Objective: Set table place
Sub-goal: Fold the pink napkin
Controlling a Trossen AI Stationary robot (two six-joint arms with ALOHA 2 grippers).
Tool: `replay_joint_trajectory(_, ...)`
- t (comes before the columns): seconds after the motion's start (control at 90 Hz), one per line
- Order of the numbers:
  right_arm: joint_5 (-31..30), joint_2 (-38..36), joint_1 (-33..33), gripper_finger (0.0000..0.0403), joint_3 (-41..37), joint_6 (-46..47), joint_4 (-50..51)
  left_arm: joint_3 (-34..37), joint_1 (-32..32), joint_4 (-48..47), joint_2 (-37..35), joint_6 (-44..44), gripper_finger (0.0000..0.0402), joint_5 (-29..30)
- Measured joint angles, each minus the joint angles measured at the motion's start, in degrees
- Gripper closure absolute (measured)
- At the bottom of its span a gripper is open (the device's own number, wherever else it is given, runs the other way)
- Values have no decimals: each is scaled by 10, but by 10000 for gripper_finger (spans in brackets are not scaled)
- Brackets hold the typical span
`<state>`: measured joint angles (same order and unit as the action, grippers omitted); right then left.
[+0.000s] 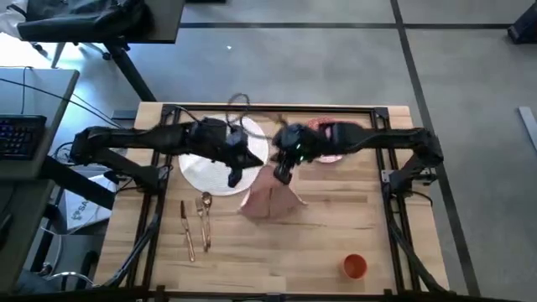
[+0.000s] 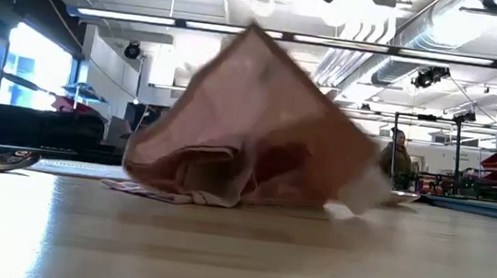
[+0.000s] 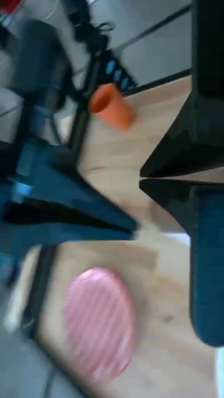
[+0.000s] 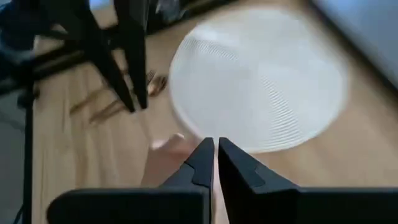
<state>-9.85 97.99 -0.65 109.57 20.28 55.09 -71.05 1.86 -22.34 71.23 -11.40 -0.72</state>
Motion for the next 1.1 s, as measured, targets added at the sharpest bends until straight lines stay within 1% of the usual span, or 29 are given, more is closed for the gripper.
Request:
replay_joint_trajectory(0.122, -49, 1, 5, 403, 132, 7, 69, -19, 0, 11, -41, 33, 372, 54)
replay_joint_trajectory(0.189, -56, 0, 7, 403, 183, 6, 95, -22, 0, 19, -58, 37, 354, 76)
replay_joint_trajectory(0.267, -50, -1, 7, 403, 206, -11, 126, -22, 0, 14, -65, 38, 331, 77)
replay_joint_trajectory(0.356, -40, 1, -1, 403, 200, -20, 162, -22, 0, -34, -53, 49, 305, 42)
replay_joint_trajectory(0.467, -35, 2, -13, 403, 158, -21, 196, -15, -11, -86, -7, 76, 282, -16)
replay_joint_trajectory(0.544, -34, 0, -19, 403, 113, -13, 196, -7, -23, -81, 33, 112, 272, -38)
replay_joint_trajectory(0.644, -3, -5, -21, 398, 54, -9, 198, -6, -36, -72, 89, 164, 263, -57)
replay_joint_trajectory(0.733, 11, -31, -22, 380, -6, 17, 196, -4, -43, -70, 142, 208, 252, -83)
replay_joint_trajectory(0.856, 9, -104, -23, 336, -94, 64, 186, -5, -48, -63, 201, 227, 230, -111)
replay_joint_trajectory(0.933, -1, -159, -24, 305, -152, 99, 173, -5, -49, -64, 241, 244, 213, -106)
replay_joint_trajectory(0.989, -6, -198, -25, 284, -189, 124, 164, -5, -51, -64, 263, 267, 202, -86)
replay_joint_trajectory(1.033, -6, -227, -25, 270, -217, 142, 161, -5, -56, -63, 276, 285, 195, -51)
replay_joint_trajectory(1.1, -6, -268, -25, 252, -253, 162, 155, -5, -63, -61, 294, 313, 188, 24)
